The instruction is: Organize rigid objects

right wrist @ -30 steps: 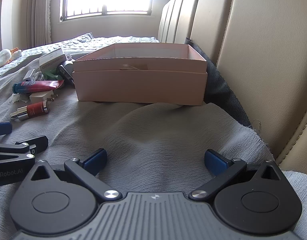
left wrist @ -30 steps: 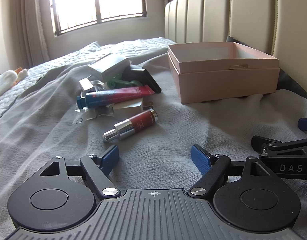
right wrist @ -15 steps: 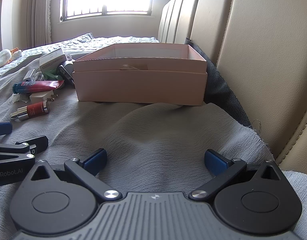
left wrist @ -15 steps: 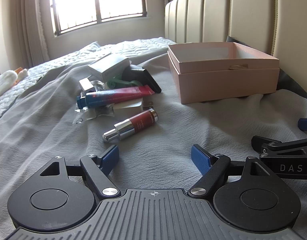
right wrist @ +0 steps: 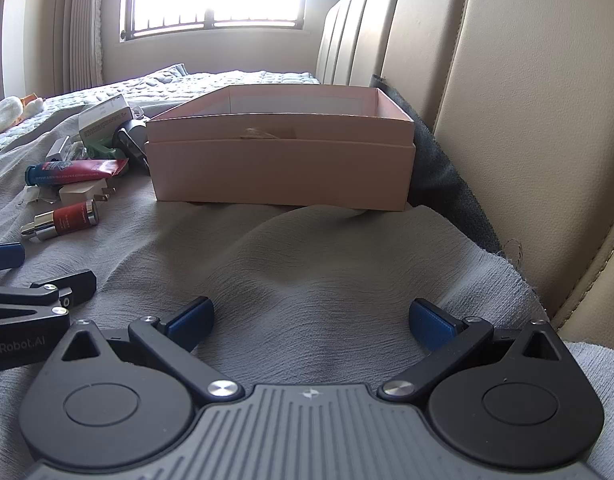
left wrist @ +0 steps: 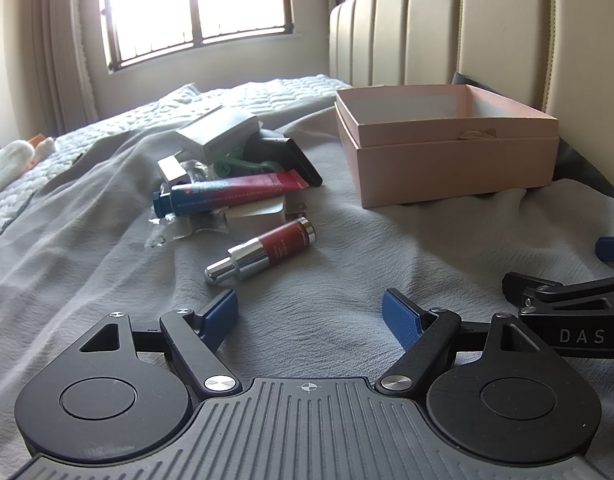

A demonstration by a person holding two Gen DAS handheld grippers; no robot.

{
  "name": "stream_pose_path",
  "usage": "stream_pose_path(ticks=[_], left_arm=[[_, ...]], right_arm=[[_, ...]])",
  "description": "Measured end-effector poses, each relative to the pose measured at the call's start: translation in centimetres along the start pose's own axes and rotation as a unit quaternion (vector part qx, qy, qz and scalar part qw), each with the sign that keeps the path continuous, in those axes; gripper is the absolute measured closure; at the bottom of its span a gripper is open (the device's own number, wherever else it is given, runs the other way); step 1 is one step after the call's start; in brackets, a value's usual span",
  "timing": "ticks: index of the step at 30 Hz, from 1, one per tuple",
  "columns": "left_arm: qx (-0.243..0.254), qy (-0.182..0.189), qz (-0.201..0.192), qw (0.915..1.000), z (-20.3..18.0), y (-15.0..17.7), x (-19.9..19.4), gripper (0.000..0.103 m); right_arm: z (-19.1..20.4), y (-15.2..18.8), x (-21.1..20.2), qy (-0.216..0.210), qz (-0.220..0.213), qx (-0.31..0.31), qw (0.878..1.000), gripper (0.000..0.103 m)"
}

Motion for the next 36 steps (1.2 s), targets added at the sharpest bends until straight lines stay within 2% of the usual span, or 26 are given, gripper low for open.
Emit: stream_pose_path(ticks=[16,20,21,23,25,27,31,33,36], left_arm=[[-0.004,0.005,0.000,1.0000,0.0,-0.1,0.0,0.020],[-0.011,0.048,-0.003,0.9988,0.1,-0.5,-0.6,0.034],[-0.007,0.060,-0.009,0.9981,0.2,-0.8,-1.1,0.034],[0.003,0.085,-0.045,0.9954,0.7,-2.0,-2.3,0.034],[0.031,0.087,-0.070,0.9933,1.5,-3.5,-2.9,0.032],[0.059,0.085,-0.053,0.9932,2.0,-4.6,-1.9,0.034],[0.099,0.099,0.022,0.9899,2.6,-5.2,2.3,0.035],[0.095,0.116,0.052,0.9873,2.7,-4.8,3.8,0.043],[0.078,0.144,0.074,0.9837,2.5,-4.2,5.1,0.047]], right_arm=[[0.1,-0.1,0.1,-0.001,0.005,0.001,1.000,0.000],[0.0,-0.2,0.2,-0.008,0.018,-0.003,1.000,0.000],[-0.1,-0.2,0.3,-0.012,0.021,-0.001,1.000,0.000],[-0.3,-0.2,0.3,-0.020,0.023,0.001,1.000,0.000],[-0.3,-0.1,0.3,-0.022,0.021,0.000,1.000,0.000],[-0.2,0.0,0.2,-0.020,0.019,-0.002,1.000,0.000],[-0.2,0.0,0.1,-0.020,0.017,-0.002,1.000,0.000],[-0.3,-0.1,0.2,-0.023,0.022,-0.002,1.000,0.000],[-0.5,-0.6,0.1,-0.040,0.055,-0.008,0.998,0.000]])
Point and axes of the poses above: each gripper's, at about its wrist camera, not at the fingertips, and x roughly the way its jaws point, z to its left, y to its underside, the point moved 7 cm from there along x, roughly the way its jaws point, and after that the axes turned 3 degrees about -x, right-handed, at the moved point
